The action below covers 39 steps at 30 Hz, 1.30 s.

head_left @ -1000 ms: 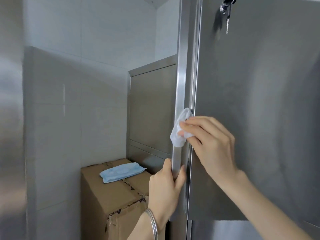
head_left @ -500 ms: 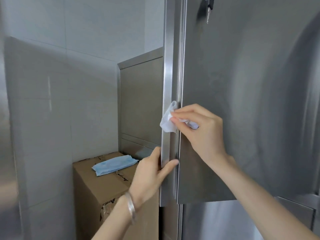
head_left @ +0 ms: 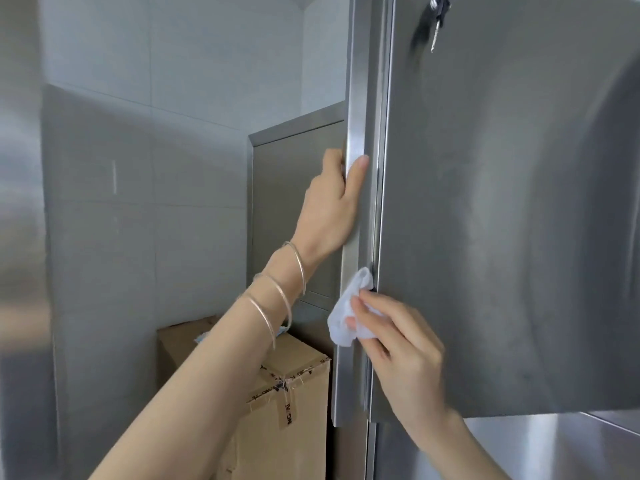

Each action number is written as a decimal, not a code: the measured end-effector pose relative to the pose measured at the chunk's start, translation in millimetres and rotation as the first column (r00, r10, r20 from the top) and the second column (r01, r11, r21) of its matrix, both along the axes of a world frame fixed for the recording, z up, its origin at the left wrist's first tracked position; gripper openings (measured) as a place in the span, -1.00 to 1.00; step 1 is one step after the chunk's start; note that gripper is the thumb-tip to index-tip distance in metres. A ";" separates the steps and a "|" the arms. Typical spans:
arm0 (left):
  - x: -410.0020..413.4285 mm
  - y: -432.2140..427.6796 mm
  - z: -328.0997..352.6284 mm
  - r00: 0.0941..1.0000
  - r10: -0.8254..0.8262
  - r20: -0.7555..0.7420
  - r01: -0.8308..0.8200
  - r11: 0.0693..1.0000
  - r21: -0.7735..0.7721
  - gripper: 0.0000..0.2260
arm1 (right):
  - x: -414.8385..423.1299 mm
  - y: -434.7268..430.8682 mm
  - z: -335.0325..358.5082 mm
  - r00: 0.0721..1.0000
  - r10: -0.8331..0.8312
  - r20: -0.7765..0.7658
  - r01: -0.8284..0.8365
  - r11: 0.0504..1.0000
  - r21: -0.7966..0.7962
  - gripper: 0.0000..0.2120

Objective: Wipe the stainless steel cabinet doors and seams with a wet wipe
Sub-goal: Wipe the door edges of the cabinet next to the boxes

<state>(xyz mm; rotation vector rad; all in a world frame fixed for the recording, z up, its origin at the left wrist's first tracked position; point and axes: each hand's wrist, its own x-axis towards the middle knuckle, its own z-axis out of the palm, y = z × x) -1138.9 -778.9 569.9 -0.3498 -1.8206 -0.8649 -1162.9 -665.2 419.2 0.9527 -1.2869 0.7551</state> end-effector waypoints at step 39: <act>-31.1 -12.1 -5.8 0.994 0.085 0.062 -0.085 0.996 0.004 -0.70 | -35.9 -10.2 -71.1 0.996 -0.032 0.080 0.022 0.993 0.114 -0.89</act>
